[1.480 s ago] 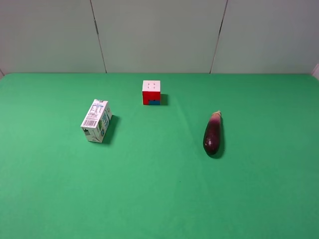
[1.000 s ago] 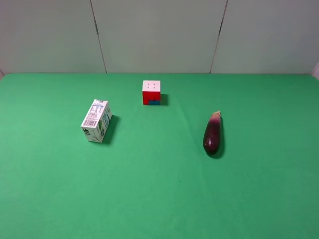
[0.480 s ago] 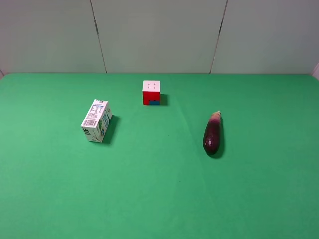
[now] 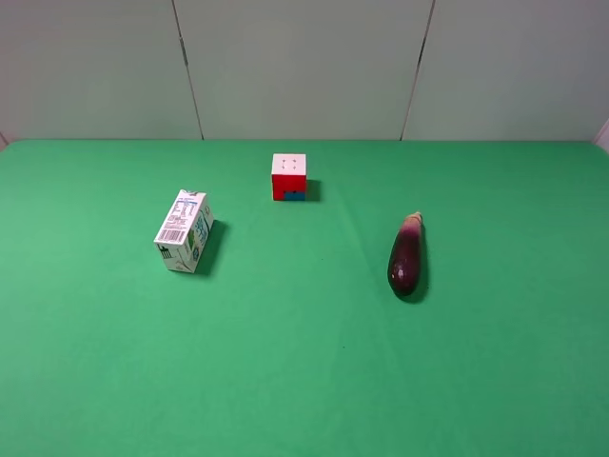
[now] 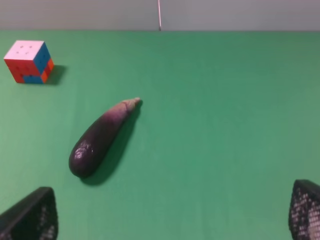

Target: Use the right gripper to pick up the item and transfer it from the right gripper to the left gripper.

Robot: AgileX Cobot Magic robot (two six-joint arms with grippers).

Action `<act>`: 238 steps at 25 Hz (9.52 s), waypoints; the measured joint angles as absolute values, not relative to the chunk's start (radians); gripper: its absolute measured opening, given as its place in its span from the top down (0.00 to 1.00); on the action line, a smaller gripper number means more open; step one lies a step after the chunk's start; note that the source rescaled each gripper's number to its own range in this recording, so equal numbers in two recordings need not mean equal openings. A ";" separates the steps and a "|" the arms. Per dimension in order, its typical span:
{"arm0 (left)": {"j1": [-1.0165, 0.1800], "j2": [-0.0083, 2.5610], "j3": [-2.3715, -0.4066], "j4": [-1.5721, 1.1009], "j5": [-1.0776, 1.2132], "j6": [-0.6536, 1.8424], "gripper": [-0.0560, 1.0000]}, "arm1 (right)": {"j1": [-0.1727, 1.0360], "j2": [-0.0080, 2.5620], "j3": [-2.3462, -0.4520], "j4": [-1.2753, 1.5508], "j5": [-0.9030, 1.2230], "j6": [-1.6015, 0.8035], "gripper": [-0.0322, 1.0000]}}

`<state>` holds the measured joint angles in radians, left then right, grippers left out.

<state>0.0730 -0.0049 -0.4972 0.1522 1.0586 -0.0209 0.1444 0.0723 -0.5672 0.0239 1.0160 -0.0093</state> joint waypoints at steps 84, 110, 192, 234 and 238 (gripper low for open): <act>0.073 -0.005 -0.497 0.139 1.059 -0.022 0.00 | 0.500 1.836 -0.891 -0.072 0.461 0.439 0.00; 0.073 -0.005 -0.497 0.138 1.059 -0.022 0.01 | 0.500 1.847 -0.891 -0.072 0.462 0.439 0.95; -0.456 0.860 -0.793 -0.048 0.981 0.667 0.01 | 0.720 1.243 -0.997 0.184 1.010 -0.633 0.95; -0.764 1.379 -0.884 -0.228 0.522 1.098 0.04 | 0.903 1.355 -0.998 0.064 0.932 -0.727 0.95; -0.764 1.386 -0.884 -0.229 0.512 1.098 0.09 | 0.903 1.355 -0.998 0.065 0.926 -0.727 0.95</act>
